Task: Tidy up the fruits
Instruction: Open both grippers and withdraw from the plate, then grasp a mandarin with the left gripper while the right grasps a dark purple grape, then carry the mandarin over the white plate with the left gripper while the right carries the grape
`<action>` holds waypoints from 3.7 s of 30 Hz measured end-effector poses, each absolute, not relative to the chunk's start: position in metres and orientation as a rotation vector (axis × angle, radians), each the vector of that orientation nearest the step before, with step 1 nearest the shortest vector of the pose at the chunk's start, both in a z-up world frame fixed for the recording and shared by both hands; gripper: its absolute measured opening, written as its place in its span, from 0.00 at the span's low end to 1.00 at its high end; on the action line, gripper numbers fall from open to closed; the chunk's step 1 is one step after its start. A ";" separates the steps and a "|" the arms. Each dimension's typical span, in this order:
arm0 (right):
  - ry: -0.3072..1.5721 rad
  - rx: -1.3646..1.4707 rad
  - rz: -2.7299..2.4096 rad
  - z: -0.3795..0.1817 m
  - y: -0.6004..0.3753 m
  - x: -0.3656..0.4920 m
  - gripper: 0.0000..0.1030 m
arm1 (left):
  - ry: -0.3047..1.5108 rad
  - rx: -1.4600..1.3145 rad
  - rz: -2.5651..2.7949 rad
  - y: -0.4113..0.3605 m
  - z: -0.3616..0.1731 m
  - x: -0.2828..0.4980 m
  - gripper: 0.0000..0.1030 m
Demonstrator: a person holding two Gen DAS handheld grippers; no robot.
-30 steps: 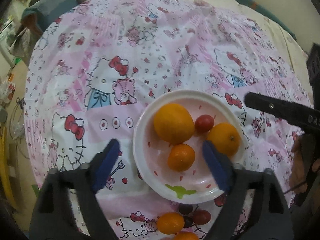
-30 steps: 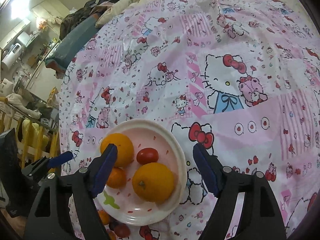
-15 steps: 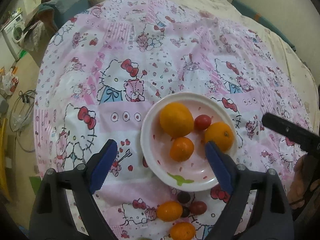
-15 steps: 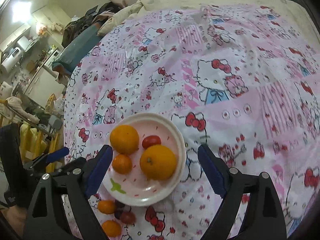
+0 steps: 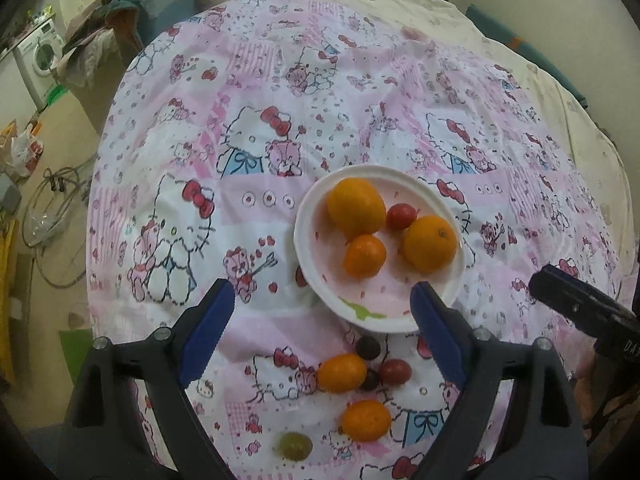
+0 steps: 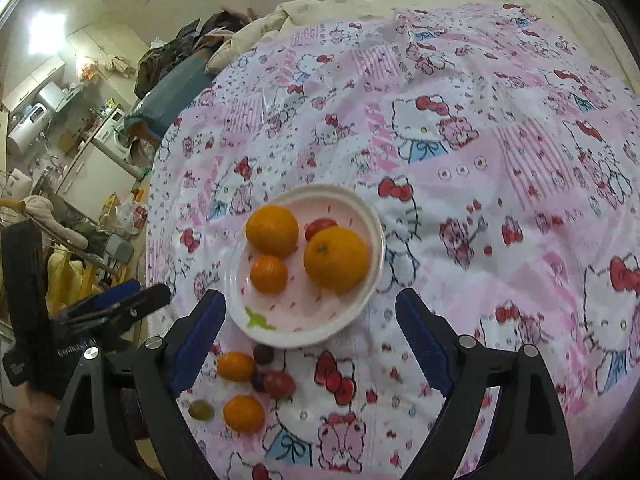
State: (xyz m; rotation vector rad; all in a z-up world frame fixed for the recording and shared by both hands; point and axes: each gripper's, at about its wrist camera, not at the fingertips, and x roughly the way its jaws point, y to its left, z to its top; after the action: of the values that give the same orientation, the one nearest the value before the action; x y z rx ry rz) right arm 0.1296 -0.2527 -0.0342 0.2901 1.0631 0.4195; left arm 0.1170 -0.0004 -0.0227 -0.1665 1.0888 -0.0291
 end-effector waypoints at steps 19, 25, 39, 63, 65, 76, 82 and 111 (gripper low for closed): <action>1.108 0.321 0.357 -0.057 -0.251 0.134 0.87 | 1.217 -0.248 0.007 0.007 -0.062 0.106 0.85; 1.134 0.353 0.338 -0.063 -0.257 0.138 0.87 | 1.319 -0.209 -0.035 -0.010 -0.088 0.103 0.74; 1.145 0.348 0.350 -0.063 -0.254 0.135 0.87 | 1.432 -0.190 -0.093 -0.037 -0.128 0.101 0.38; 1.445 0.179 0.581 -0.135 -0.143 0.140 0.39 | 1.302 -0.351 0.104 0.048 -0.082 0.100 0.36; 1.451 0.149 0.572 -0.140 -0.137 0.142 0.38 | 1.303 -0.358 0.108 0.050 -0.083 0.100 0.36; 1.414 0.031 0.582 -0.142 -0.126 0.137 0.22 | 1.293 -0.373 0.082 0.044 -0.079 0.104 0.36; 1.402 0.089 0.638 -0.132 -0.132 0.127 0.22 | 1.276 -0.339 0.108 0.044 -0.080 0.106 0.36; 1.076 0.334 0.583 -0.023 -0.255 0.162 0.22 | 1.129 -0.140 -0.037 -0.010 -0.028 0.134 0.36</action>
State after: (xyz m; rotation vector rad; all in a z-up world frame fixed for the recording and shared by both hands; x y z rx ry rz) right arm 0.1625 -0.2552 -0.0228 0.3337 1.0762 0.5830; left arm 0.1341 -0.0105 -0.0280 -0.1397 1.1292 -0.0373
